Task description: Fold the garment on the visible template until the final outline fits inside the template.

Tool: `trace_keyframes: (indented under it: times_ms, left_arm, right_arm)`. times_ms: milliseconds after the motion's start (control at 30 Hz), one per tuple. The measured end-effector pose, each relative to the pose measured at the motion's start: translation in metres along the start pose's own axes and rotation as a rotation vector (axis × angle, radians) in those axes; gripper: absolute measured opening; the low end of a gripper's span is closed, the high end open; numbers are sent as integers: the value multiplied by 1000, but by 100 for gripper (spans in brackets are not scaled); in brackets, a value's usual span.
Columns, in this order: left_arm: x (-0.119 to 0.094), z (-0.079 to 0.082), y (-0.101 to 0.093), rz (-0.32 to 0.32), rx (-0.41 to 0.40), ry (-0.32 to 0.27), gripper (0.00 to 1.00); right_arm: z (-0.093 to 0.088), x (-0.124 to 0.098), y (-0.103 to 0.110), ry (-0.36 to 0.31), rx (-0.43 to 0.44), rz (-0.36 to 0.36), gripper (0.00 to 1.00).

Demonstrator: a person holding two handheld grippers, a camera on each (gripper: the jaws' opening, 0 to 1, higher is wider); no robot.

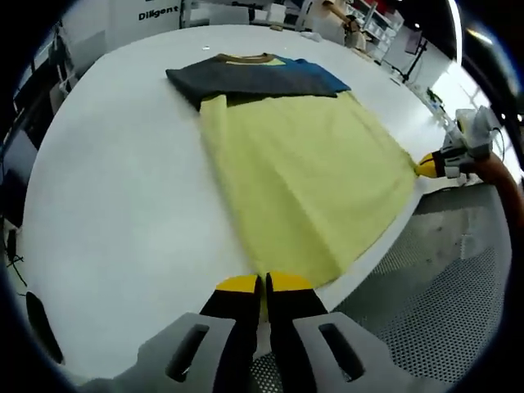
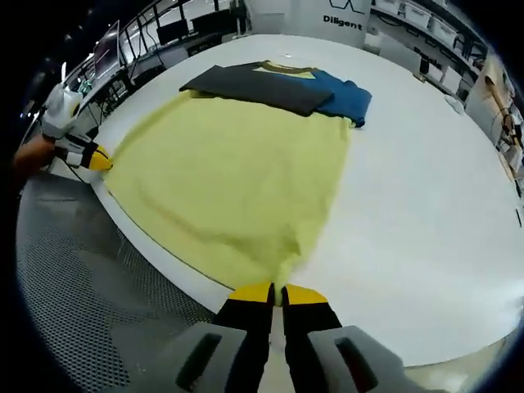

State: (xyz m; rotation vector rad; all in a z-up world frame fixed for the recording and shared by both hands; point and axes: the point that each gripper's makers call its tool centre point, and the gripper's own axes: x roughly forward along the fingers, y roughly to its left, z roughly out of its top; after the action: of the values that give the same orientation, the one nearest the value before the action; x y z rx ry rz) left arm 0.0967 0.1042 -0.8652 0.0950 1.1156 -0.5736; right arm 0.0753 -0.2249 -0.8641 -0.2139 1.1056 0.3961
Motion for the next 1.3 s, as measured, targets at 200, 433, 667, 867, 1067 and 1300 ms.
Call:
trace_keyframes:
  times_ms: [200, 433, 667, 867, 1067, 1300]
  left_arm:
    - [-3, -2, 4, 15, -6, 13, 0]
    - [-6, -6, 9, 22, -5, 34, 0]
    - [-11, -10, 7, -2, -4, 54, 0]
    - [-24, -7, 5, -6, -3, 29, 0]
    - [-49, -9, -4, -23, -11, -24, 0]
    - [-69, -11, -9, -63, -88, -70, 0]
  right_arm:
    - [2, -5, -5, -12, 3, -13, 0]
    - [-12, -3, -13, 98, -108, -88, 0]
    - [-9, -10, -5, 87, -71, -28, 0]
    - [-9, -20, 5, 74, -19, 53, 0]
    - [-7, -44, 14, 81, -37, 88, 0]
    - [-5, -68, 28, 93, -70, 125, 0]
